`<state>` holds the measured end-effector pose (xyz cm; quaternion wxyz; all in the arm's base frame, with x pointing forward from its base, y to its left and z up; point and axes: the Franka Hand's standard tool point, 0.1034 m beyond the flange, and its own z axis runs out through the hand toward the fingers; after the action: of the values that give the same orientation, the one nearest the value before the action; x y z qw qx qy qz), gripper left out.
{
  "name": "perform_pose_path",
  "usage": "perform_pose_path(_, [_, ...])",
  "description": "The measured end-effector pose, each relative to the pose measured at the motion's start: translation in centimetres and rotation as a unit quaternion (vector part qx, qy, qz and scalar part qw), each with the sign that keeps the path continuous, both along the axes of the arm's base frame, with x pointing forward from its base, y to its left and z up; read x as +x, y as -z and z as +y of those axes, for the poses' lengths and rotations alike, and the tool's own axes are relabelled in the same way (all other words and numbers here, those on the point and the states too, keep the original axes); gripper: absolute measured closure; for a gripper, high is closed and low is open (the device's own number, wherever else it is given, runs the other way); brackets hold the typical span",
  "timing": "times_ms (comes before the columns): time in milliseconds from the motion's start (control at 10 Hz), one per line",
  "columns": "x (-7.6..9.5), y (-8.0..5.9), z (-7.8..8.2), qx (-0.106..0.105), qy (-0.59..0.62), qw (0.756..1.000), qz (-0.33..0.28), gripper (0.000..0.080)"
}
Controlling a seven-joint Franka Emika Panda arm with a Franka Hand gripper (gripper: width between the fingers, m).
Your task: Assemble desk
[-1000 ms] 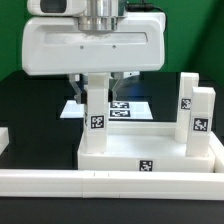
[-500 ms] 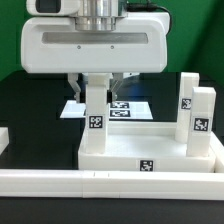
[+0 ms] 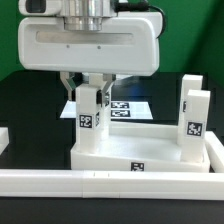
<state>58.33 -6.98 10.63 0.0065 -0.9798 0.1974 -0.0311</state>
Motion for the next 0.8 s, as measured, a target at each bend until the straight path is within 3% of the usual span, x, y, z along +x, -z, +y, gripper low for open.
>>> perform_pose_path(200, [-0.24,-0.03,-0.65,-0.001,0.067,0.998,0.002,0.0508])
perform_pose_path(500, [-0.32,0.02,-0.75,-0.002,0.075,0.997,0.003,0.0504])
perform_pose_path(600, [-0.32,0.03,-0.74,-0.002,0.075,0.997,0.003,0.0246])
perform_pose_path(700, [-0.32,0.03,-0.72,-0.001,0.075,0.997,0.003,0.0246])
perform_pose_path(800, [-0.29,0.01,-0.57,-0.001,0.074,0.997,0.003,0.0166])
